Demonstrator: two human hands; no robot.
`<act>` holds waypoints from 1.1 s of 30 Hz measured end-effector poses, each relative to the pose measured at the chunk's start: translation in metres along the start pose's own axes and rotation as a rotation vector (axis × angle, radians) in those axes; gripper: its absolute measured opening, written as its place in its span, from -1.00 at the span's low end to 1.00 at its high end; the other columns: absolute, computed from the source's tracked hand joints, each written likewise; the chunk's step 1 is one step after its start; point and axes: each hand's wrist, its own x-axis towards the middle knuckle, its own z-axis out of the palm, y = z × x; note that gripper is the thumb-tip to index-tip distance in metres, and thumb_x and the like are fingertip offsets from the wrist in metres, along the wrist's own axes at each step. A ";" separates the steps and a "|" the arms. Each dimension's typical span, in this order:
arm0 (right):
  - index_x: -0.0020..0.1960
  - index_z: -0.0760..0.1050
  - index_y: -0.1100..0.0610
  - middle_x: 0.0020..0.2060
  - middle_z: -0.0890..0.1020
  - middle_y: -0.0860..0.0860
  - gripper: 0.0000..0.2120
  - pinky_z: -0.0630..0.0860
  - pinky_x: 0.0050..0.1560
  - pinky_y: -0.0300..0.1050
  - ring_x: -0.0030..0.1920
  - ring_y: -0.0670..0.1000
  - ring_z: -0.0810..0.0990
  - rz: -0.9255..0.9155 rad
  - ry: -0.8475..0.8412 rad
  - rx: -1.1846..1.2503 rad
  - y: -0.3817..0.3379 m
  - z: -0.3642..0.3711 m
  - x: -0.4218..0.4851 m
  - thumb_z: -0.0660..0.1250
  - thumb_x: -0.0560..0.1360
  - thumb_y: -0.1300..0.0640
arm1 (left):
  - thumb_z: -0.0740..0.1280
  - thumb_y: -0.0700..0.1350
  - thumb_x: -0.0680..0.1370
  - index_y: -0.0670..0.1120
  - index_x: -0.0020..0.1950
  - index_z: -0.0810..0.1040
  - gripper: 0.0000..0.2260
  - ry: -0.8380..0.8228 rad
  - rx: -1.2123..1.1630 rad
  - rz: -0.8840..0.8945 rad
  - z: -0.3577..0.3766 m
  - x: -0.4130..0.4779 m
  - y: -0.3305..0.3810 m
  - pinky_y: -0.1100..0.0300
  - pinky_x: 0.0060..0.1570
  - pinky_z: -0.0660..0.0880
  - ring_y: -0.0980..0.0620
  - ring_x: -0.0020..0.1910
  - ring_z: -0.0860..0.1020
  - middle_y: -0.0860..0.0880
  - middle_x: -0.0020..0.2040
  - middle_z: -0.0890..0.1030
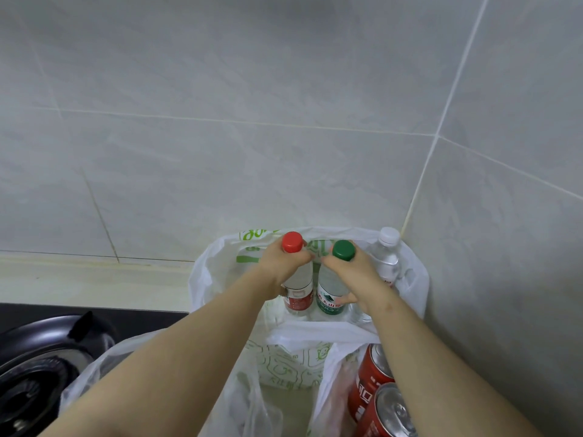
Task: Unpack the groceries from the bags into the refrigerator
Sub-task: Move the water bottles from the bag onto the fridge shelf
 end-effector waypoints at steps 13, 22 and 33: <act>-0.13 0.43 -0.10 -0.15 0.56 -0.12 -0.79 0.57 0.04 0.18 -0.06 -0.06 0.52 -0.050 0.093 0.006 0.006 0.007 -0.016 0.41 0.42 0.17 | 0.40 -0.24 0.43 -0.04 0.03 0.48 -0.77 0.016 -0.084 -0.001 0.001 -0.017 -0.005 -0.19 -0.09 0.58 -0.08 0.05 0.46 -0.03 -0.07 0.51; -0.15 0.45 -0.06 -0.19 0.55 -0.10 -0.80 0.55 0.06 0.22 -0.15 -0.09 0.49 -0.088 0.164 0.119 -0.016 0.015 -0.042 0.36 0.42 0.23 | 0.42 -0.25 0.41 -0.01 -0.04 0.50 -0.78 0.105 -0.079 0.114 -0.025 -0.054 0.017 -0.14 -0.17 0.61 -0.12 0.05 0.50 -0.07 -0.04 0.54; -0.13 0.51 0.01 -0.25 0.49 -0.11 -0.82 0.56 -0.10 0.33 -0.18 -0.09 0.47 -0.328 0.121 0.338 -0.095 0.030 -0.134 0.38 0.39 0.28 | 0.40 -0.32 0.40 -0.02 -0.09 0.54 -0.78 0.365 -0.267 0.388 -0.066 -0.155 0.054 -0.26 -0.16 0.57 -0.05 -0.10 0.52 0.01 -0.15 0.54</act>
